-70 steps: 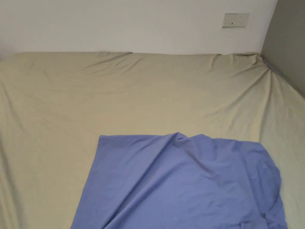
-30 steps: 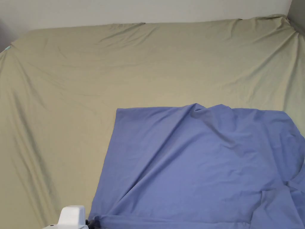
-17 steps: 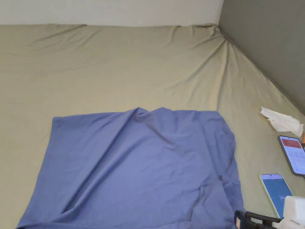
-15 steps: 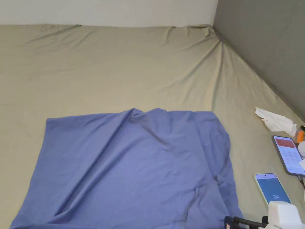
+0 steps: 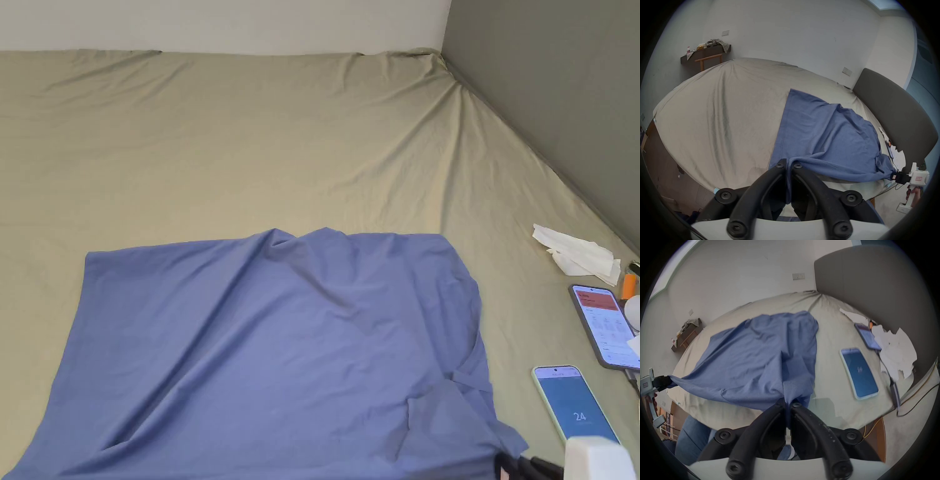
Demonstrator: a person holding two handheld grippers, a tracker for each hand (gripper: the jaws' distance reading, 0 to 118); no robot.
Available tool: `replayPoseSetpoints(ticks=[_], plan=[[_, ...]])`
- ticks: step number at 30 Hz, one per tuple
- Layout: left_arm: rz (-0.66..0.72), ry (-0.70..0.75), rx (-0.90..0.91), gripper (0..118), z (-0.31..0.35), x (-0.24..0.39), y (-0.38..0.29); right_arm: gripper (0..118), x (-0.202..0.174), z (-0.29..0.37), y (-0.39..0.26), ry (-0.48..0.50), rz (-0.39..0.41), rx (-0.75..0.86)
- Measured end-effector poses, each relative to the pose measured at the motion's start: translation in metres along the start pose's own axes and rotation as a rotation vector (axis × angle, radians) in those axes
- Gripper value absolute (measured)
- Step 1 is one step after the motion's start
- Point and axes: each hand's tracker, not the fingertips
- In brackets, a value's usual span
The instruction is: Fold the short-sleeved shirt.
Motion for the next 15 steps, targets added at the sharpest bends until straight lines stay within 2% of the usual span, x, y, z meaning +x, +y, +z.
replayPoseSetpoints(ticks=[4,7,12,15], plan=[[-0.011,-0.002,0.036,3,-0.044,0.017,0.048,6,0.005,-0.026,0.061,-0.030,-0.005,0.090],[-0.068,0.002,0.040,3,-0.096,0.035,0.083,6,0.007,-0.066,0.108,-0.053,0.011,0.089],[-0.071,0.036,-0.092,3,-0.181,0.035,0.098,6,0.001,-0.131,0.152,-0.111,0.046,0.029],[-0.055,0.055,-0.122,3,-0.210,0.034,0.093,6,-0.002,-0.160,0.153,-0.132,0.072,0.002]])
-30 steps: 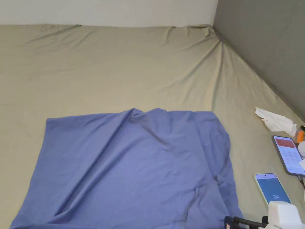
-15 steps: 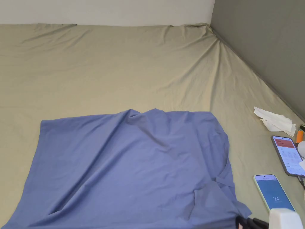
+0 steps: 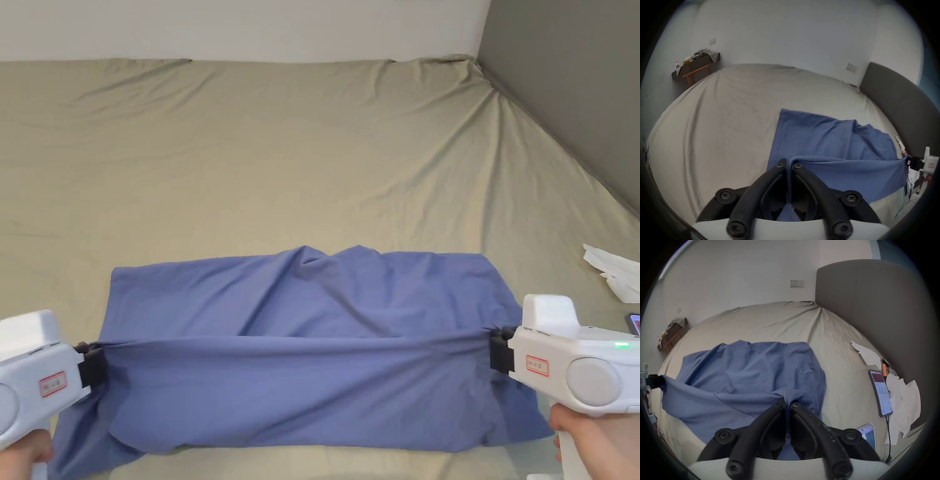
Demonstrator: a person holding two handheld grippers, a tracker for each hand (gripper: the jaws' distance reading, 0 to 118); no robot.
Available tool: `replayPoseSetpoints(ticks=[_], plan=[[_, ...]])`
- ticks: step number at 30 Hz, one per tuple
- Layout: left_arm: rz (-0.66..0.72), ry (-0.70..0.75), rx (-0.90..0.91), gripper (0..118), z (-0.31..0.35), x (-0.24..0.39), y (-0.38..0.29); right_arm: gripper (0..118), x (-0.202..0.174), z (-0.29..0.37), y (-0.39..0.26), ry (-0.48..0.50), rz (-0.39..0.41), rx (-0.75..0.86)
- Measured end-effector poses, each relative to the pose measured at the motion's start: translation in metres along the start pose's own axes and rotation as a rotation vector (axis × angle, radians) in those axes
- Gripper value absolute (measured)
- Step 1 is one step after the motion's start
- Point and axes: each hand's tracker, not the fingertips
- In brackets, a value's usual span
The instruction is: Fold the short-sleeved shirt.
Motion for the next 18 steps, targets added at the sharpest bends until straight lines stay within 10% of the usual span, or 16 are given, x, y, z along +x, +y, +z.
replayPoseSetpoints(ticks=[4,7,8,15,16,18], plan=[[-0.030,0.011,-0.064,11,-0.023,-0.004,-0.013,17,-0.003,-0.026,-0.013,0.000,-0.002,-0.055],[0.015,-0.028,-0.094,118,-0.014,-0.016,-0.021,112,0.008,-0.013,-0.019,-0.018,-0.071,-0.052],[0.018,-0.045,-0.077,113,-0.002,-0.020,-0.022,118,0.015,0.001,-0.019,0.021,-0.117,-0.024],[0.179,-0.097,0.354,118,0.173,-0.042,-0.028,105,0.041,0.179,-0.034,0.146,-0.308,0.328],[0.202,-0.104,0.366,106,0.196,-0.044,-0.027,74,0.042,0.203,-0.041,0.154,-0.317,0.396],[0.169,-0.085,0.413,29,0.228,-0.045,-0.035,18,0.036,0.241,-0.051,0.102,-0.321,0.507]])
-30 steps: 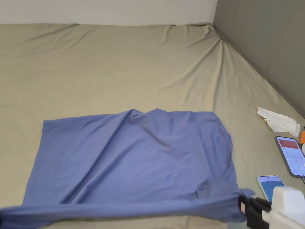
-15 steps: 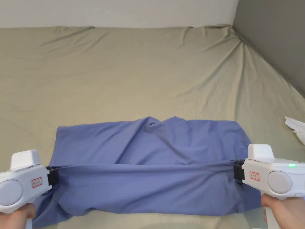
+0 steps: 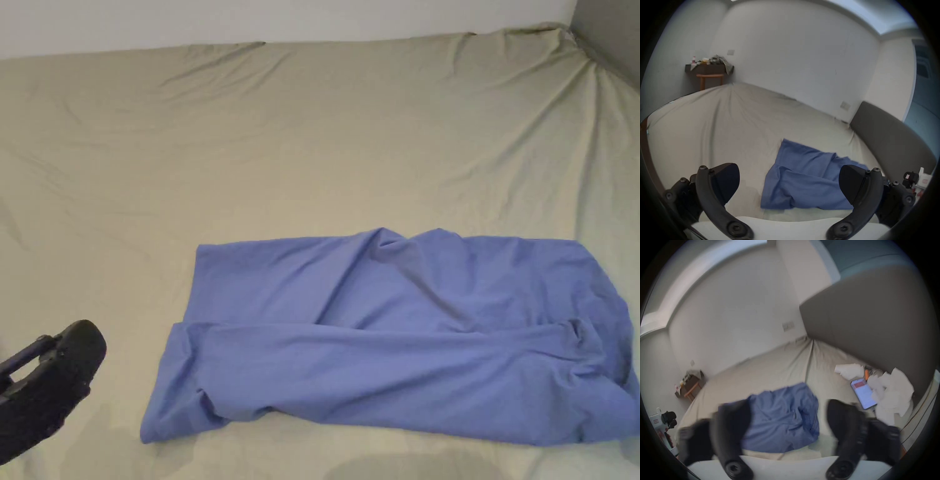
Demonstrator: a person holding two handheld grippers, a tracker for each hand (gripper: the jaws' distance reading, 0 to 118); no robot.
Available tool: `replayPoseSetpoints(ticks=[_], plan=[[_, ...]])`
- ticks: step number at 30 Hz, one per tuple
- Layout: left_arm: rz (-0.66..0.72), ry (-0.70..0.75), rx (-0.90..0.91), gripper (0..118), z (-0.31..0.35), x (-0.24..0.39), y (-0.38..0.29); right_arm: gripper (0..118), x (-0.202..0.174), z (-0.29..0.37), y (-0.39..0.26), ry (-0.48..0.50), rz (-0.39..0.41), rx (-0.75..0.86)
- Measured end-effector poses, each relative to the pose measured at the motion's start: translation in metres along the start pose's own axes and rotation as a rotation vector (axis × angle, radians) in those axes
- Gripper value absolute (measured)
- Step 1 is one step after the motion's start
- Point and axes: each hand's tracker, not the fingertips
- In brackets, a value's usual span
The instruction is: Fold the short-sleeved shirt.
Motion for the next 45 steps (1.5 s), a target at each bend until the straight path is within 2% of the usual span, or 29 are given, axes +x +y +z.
replayPoseSetpoints(ticks=[1,3,5,7,8,10,11,14,16,17,18,19,20,22,24,25,26,27,28,29,32,34,39,41,42,43,44,45], plan=[[-0.053,0.009,0.047,29,0.011,0.002,0.002,5,-0.004,0.010,0.001,-0.057,0.052,0.005],[-0.131,0.108,0.012,1,0.015,0.001,-0.002,1,-0.008,0.023,-0.002,-0.189,0.139,0.015],[-0.158,0.041,-0.089,0,0.005,-0.005,-0.008,0,-0.005,0.026,-0.004,-0.143,0.115,-0.004],[-0.138,0.018,-0.207,0,-0.016,-0.010,-0.026,0,0.000,0.031,-0.008,-0.105,-0.010,-0.027],[-0.173,0.017,-0.252,0,-0.030,-0.012,-0.039,0,0.003,0.029,-0.006,-0.087,-0.031,-0.032],[-0.224,0.026,-0.363,0,-0.064,-0.019,-0.067,0,-0.001,0.029,-0.010,-0.134,0.043,-0.030],[-0.203,0.013,-0.410,0,-0.083,-0.025,-0.082,0,-0.004,0.028,-0.011,-0.152,0.077,-0.034],[-0.147,-0.006,-0.489,0,-0.119,-0.037,-0.109,0,-0.004,0.023,-0.012,-0.120,0.069,-0.062],[-0.134,0.037,-0.480,0,-0.128,-0.039,-0.115,0,-0.005,0.019,-0.013,-0.128,0.087,-0.084],[-0.137,0.048,-0.485,4,-0.131,-0.042,-0.116,0,-0.006,0.018,-0.015,-0.130,0.092,-0.084],[-0.135,0.041,-0.475,29,-0.130,-0.044,-0.115,0,-0.006,0.018,-0.016,-0.132,0.092,-0.085],[-0.146,0.041,-0.467,91,-0.129,-0.041,-0.113,0,-0.006,0.016,-0.017,-0.125,0.092,-0.096],[-0.162,0.025,-0.458,118,-0.132,-0.041,-0.115,0,-0.005,0.015,-0.017,-0.123,0.089,-0.105],[-0.188,-0.041,-0.439,106,-0.128,-0.036,-0.120,0,-0.007,0.012,-0.020,-0.123,0.095,-0.116],[-0.230,-0.029,-0.523,105,-0.142,-0.029,-0.124,0,-0.007,0.011,-0.021,-0.122,0.097,-0.124],[-0.250,-0.039,-0.553,100,-0.145,-0.025,-0.128,0,-0.008,0.010,-0.023,-0.119,0.094,-0.125],[-0.258,-0.029,-0.550,86,-0.148,-0.021,-0.133,0,-0.008,0.009,-0.023,-0.109,0.087,-0.129],[-0.266,-0.023,-0.559,64,-0.157,-0.020,-0.134,0,-0.009,0.008,-0.023,-0.106,0.085,-0.132],[-0.282,-0.024,-0.586,20,-0.161,-0.018,-0.138,0,-0.009,0.008,-0.024,-0.106,0.087,-0.132],[-0.290,0.002,-0.617,5,-0.164,-0.016,-0.142,0,-0.009,0.007,-0.025,-0.107,0.092,-0.135],[-0.228,-0.013,-0.573,5,-0.158,-0.014,-0.137,0,-0.007,0.003,-0.027,-0.108,0.098,-0.153],[-0.236,-0.029,-0.543,5,-0.148,-0.012,-0.133,0,-0.005,-0.005,-0.034,-0.107,0.102,-0.164],[-0.190,-0.019,-0.472,5,-0.138,-0.017,-0.115,0,0.009,-0.066,-0.064,-0.114,0.136,-0.279],[-0.186,-0.035,-0.467,5,-0.137,-0.016,-0.110,1,0.023,-0.096,-0.075,-0.074,0.072,-0.344],[-0.192,-0.035,-0.466,5,-0.138,-0.015,-0.108,13,0.029,-0.114,-0.078,-0.033,0.044,-0.388],[-0.218,-0.034,-0.467,5,-0.139,-0.013,-0.108,67,0.028,-0.128,-0.080,-0.038,0.079,-0.419],[-0.243,-0.031,-0.470,5,-0.140,-0.011,-0.107,117,0.035,-0.141,-0.086,-0.046,0.103,-0.466],[-0.255,-0.027,-0.465,5,-0.140,-0.011,-0.107,114,0.036,-0.157,-0.093,-0.008,0.130,-0.546]])
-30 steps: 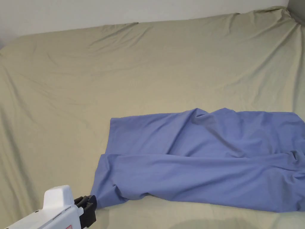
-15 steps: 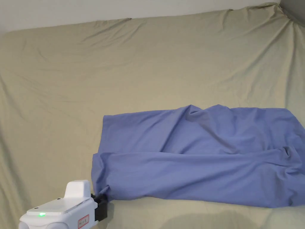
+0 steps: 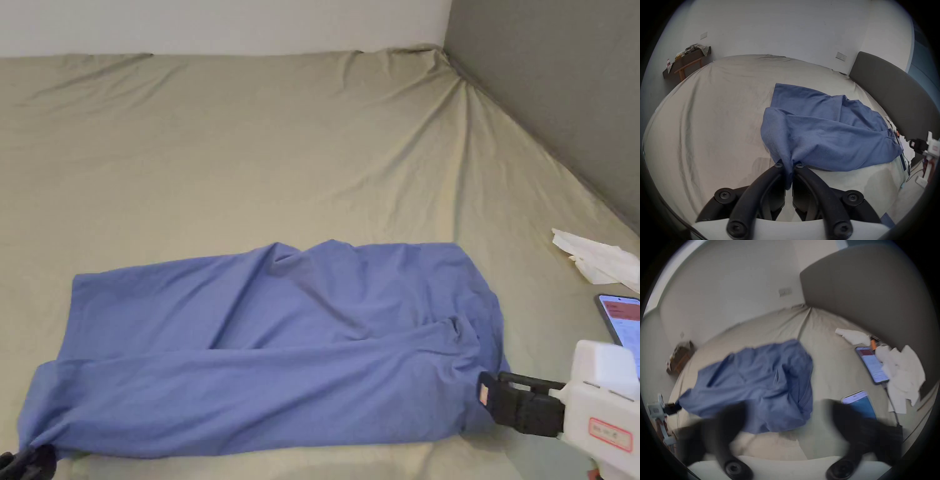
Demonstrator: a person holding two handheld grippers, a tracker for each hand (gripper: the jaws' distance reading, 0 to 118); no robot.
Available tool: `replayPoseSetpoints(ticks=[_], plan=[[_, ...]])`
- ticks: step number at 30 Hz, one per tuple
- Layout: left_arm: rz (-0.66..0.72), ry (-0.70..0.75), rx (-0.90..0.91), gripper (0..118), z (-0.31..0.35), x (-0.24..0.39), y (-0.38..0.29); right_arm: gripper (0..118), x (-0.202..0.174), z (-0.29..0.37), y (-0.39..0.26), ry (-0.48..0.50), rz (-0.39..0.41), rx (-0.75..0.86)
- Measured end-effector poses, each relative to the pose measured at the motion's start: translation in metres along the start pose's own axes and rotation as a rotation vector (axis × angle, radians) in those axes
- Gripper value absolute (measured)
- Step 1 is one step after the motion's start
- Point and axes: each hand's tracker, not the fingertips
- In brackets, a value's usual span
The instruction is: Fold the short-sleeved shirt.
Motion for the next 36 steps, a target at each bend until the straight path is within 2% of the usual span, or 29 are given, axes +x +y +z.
replayPoseSetpoints(ticks=[1,2,4,5,6,7,8,10,13,18,22,26,28,31,34,35,36], plan=[[0.003,-0.003,-0.003,5,-0.001,-0.001,0.001,103,-0.005,0.006,0.000,0.016,0.005,-0.030],[0.009,-0.010,-0.005,5,0.000,-0.001,0.001,104,-0.008,0.003,0.005,0.039,0.012,-0.040],[0.035,-0.014,-0.005,5,0.000,-0.002,0.000,108,0.000,-0.027,-0.006,0.013,0.034,-0.099],[0.044,-0.017,-0.006,5,0.000,-0.003,0.000,103,0.000,-0.032,-0.005,-0.016,0.061,-0.122],[0.050,-0.016,-0.005,5,-0.001,-0.005,0.000,85,0.001,-0.036,-0.006,-0.015,0.057,-0.116],[0.058,-0.017,-0.008,5,-0.001,-0.006,-0.001,39,-0.001,-0.038,-0.010,-0.003,0.048,-0.117],[0.068,-0.018,-0.011,5,-0.002,-0.007,-0.001,14,0.000,-0.039,-0.011,0.003,0.022,-0.122],[0.102,-0.034,-0.014,5,-0.003,-0.010,-0.004,14,0.000,-0.038,-0.013,0.034,-0.066,-0.135],[0.125,-0.031,-0.013,5,0.002,-0.012,-0.006,14,-0.004,-0.016,-0.015,0.022,-0.023,-0.074],[0.112,-0.035,0.046,5,0.034,-0.008,0.000,13,-0.013,0.029,-0.005,0.025,0.006,0.008],[0.065,-0.021,0.063,5,0.085,-0.004,-0.006,13,-0.015,0.072,-0.010,0.045,-0.009,0.014],[0.078,-0.015,0.050,5,0.132,-0.010,-0.035,13,-0.015,0.111,-0.039,0.054,0.019,-0.045],[0.088,0.006,-0.021,5,0.140,-0.010,-0.056,13,-0.014,0.118,-0.060,0.054,0.036,-0.095],[0.080,0.018,-0.146,5,0.129,-0.009,-0.088,13,-0.013,0.107,-0.095,0.011,0.066,-0.207],[0.122,0.003,-0.173,5,0.110,-0.012,-0.107,14,-0.008,0.084,-0.113,-0.002,0.038,-0.240],[0.121,0.012,-0.182,5,0.102,-0.014,-0.110,19,-0.006,0.078,-0.115,0.003,0.043,-0.237],[0.142,-0.010,-0.227,14,0.093,-0.018,-0.111,39,-0.003,0.075,-0.115,0.010,0.041,-0.226]])
